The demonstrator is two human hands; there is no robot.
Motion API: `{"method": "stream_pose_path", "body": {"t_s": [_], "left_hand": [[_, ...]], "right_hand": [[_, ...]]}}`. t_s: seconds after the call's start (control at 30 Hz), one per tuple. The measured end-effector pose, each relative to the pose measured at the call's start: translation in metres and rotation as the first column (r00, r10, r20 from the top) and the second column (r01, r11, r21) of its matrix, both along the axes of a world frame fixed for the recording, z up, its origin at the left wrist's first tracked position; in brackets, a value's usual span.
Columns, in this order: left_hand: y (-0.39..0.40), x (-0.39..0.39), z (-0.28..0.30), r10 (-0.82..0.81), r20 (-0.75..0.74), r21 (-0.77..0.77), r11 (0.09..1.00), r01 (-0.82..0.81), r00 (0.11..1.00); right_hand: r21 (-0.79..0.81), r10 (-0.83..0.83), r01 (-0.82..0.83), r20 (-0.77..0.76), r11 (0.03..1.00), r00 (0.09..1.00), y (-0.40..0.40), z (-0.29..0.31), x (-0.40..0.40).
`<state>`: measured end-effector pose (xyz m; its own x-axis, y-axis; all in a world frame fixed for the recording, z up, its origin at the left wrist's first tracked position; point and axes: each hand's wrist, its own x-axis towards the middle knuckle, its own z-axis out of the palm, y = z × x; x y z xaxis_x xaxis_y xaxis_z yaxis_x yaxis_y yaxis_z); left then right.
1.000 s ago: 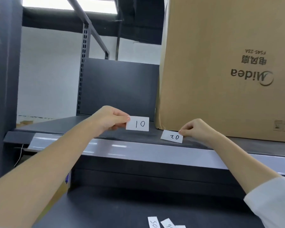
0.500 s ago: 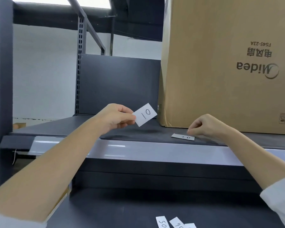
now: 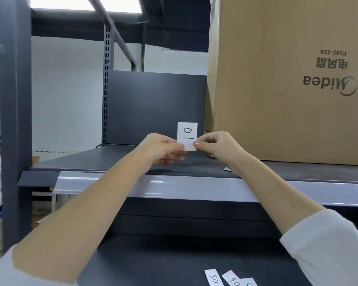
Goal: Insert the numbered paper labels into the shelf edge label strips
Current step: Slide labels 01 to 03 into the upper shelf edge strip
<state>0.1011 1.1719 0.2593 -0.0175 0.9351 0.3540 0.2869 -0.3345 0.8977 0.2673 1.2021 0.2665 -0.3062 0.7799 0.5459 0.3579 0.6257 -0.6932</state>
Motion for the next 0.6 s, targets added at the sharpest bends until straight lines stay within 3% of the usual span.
{"method": "stream_pose_path", "body": {"t_s": [0.13,0.3,0.6], "left_hand": [[-0.008,-0.008,-0.001,0.075,-0.112,0.065,0.996,-0.068,0.991],[-0.019,-0.040,0.000,0.236,-0.164,0.113,0.969,-0.219,0.958],[-0.038,-0.063,-0.012,0.206,-0.475,0.160,0.976,-0.146,0.856]], "right_hand": [[-0.007,-0.041,0.040,-0.027,0.999,0.999,-0.001,-0.002,-0.007],[-0.046,0.004,0.002,0.137,0.999,0.991,-0.014,0.001,-0.009],[-0.046,0.032,-0.019,0.282,0.999,0.959,-0.035,-0.003,-0.024]]}}
